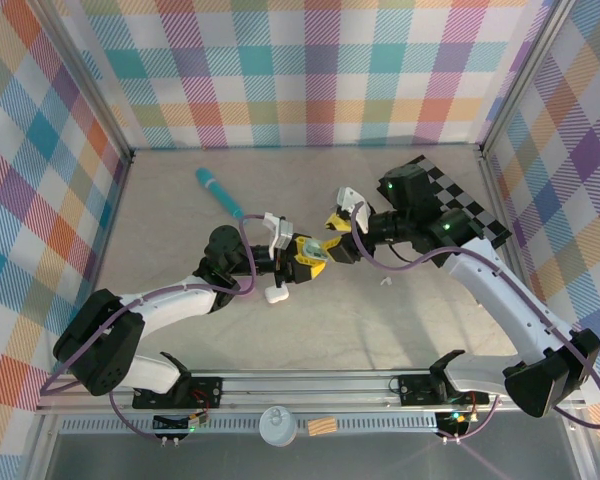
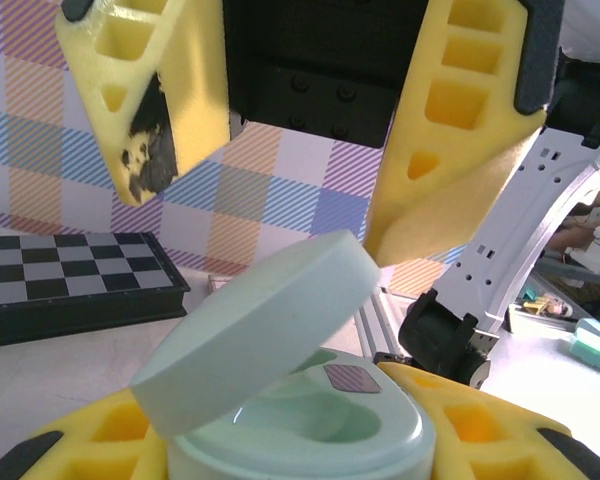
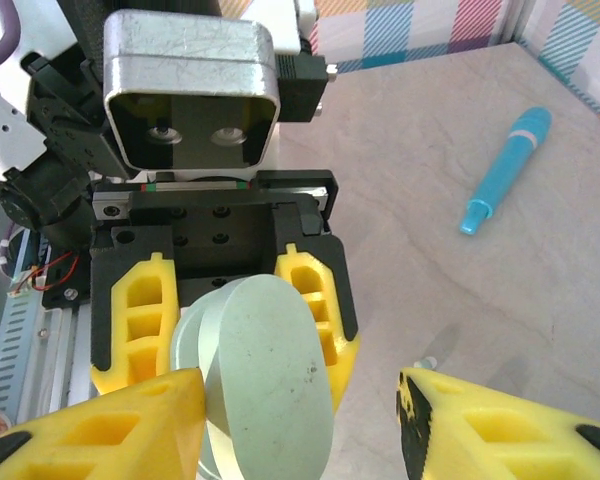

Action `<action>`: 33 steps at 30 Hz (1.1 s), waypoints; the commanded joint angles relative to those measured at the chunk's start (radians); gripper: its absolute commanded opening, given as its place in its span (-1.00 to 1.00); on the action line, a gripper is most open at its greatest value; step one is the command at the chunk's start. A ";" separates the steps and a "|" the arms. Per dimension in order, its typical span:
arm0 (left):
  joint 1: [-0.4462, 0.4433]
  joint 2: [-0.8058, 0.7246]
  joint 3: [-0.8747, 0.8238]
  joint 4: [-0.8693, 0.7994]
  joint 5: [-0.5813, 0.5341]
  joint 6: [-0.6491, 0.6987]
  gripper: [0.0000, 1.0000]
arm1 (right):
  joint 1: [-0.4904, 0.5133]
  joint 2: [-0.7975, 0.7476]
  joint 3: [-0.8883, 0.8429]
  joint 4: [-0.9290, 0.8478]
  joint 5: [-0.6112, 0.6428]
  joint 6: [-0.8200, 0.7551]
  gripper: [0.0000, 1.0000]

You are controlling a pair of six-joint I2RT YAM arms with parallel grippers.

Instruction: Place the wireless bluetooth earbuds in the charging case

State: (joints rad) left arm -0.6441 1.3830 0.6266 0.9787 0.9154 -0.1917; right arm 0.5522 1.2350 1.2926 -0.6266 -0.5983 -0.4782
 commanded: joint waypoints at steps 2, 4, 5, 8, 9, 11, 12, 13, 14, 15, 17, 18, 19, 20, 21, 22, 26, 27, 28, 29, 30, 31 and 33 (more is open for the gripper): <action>-0.008 -0.024 -0.004 0.093 0.070 0.008 -0.37 | -0.011 0.000 0.021 0.052 0.076 0.009 0.05; -0.007 -0.025 -0.004 0.093 0.071 0.008 -0.36 | -0.011 -0.002 0.021 0.064 0.090 0.016 0.05; -0.007 -0.024 -0.004 0.093 0.070 0.008 -0.37 | -0.011 -0.002 0.020 0.070 0.097 0.020 0.05; -0.006 -0.027 -0.008 0.093 0.068 0.008 -0.36 | -0.012 -0.003 0.020 0.082 0.102 0.023 0.05; -0.006 -0.026 -0.008 0.095 0.068 0.009 -0.36 | -0.012 -0.003 0.020 0.083 0.102 0.023 0.05; -0.006 -0.023 -0.008 0.098 0.065 0.009 -0.37 | -0.012 -0.006 0.021 0.078 0.084 0.016 0.06; -0.006 -0.022 -0.010 0.104 0.065 0.008 -0.37 | -0.012 -0.009 0.018 0.077 0.076 0.013 0.07; -0.006 -0.022 -0.010 0.107 0.066 0.007 -0.37 | -0.012 -0.011 0.015 0.078 0.078 0.014 0.07; -0.005 -0.022 -0.010 0.111 0.066 0.005 -0.37 | -0.013 -0.012 0.014 0.076 0.088 0.019 0.07; -0.005 -0.024 -0.010 0.114 0.067 0.003 -0.37 | -0.013 -0.010 0.015 0.071 0.099 0.021 0.07; -0.005 -0.024 -0.011 0.116 0.066 0.003 -0.37 | -0.016 0.001 0.029 0.044 0.105 0.029 0.07; -0.005 -0.024 -0.011 0.117 0.065 0.003 -0.37 | -0.015 0.003 0.033 0.032 0.088 0.028 0.07; -0.005 -0.022 -0.011 0.120 0.065 0.002 -0.37 | -0.016 0.004 0.034 0.022 0.064 0.025 0.07; -0.005 -0.021 -0.010 0.124 0.066 0.001 -0.37 | -0.015 0.006 0.035 0.004 0.016 0.011 0.07; -0.005 -0.021 -0.010 0.127 0.066 -0.001 -0.37 | -0.015 0.009 0.037 -0.011 -0.015 0.001 0.08; -0.005 -0.021 -0.008 0.131 0.064 -0.003 -0.37 | -0.014 0.015 0.040 -0.025 -0.046 -0.004 0.08; -0.003 -0.024 -0.004 0.133 0.062 -0.005 -0.37 | -0.015 0.040 0.053 -0.061 -0.090 -0.011 -0.05; -0.003 -0.025 -0.002 0.133 0.063 -0.005 -0.37 | -0.015 0.045 0.055 -0.064 -0.091 -0.011 -0.11; -0.003 -0.025 -0.002 0.132 0.063 -0.005 -0.37 | -0.015 0.048 0.057 -0.064 -0.094 -0.011 -0.19; -0.003 -0.024 -0.002 0.131 0.063 -0.006 -0.37 | -0.015 0.052 0.059 -0.064 -0.097 -0.011 -0.28; -0.004 -0.025 -0.003 0.131 0.063 -0.005 -0.37 | -0.015 0.053 0.062 -0.064 -0.096 -0.011 -0.37; -0.003 -0.024 -0.002 0.132 0.065 -0.007 -0.37 | -0.015 0.055 0.066 -0.062 -0.091 -0.010 -0.45; -0.003 -0.027 -0.004 0.133 0.064 -0.008 -0.37 | -0.015 0.056 0.070 -0.065 -0.085 -0.011 -0.65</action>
State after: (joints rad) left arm -0.6453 1.3823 0.6243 1.0481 0.9443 -0.1986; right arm 0.5423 1.2854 1.3209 -0.6720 -0.6548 -0.4774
